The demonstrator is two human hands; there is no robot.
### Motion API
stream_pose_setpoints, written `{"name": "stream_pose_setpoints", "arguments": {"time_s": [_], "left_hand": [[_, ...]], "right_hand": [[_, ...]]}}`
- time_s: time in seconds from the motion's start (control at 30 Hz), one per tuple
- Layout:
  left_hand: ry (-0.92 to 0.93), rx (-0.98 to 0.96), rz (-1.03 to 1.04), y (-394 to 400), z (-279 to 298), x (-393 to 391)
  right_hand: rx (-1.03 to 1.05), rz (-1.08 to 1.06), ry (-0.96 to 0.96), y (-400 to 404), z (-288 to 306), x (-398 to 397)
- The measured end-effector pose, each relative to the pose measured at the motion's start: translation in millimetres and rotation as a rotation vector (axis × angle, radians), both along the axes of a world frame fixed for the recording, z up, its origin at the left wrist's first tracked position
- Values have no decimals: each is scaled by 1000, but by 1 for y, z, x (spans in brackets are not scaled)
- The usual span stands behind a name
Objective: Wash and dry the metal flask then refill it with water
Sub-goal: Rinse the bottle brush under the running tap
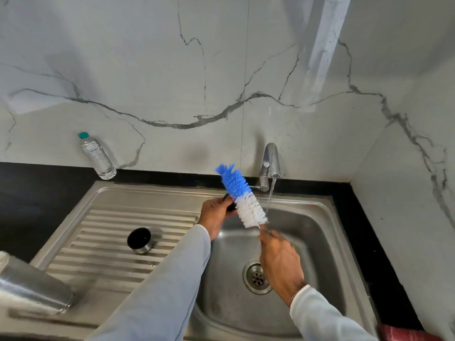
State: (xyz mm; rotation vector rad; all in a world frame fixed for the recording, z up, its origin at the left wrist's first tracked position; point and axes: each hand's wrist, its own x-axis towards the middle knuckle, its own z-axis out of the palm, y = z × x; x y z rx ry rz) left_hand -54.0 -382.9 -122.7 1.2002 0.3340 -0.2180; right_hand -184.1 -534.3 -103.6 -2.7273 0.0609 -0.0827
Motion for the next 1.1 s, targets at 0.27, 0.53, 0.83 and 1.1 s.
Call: {"name": "stream_pose_setpoints", "arguments": {"time_s": [0.27,0.53,0.83,1.1], "left_hand": [[234,-169,91,-6,-3,-11],[238,-356,-47,6,-4,-13],[114,-113,82,25,-13,-9],[106,-103,173,38,-12,-17]], "right_hand": [[-20,-4,-65,-5,-17,-8],[992,-79,122,12,-19,21],[950,-17,269,7,-17,14],[609,-16,207,10,-28,72]]}}
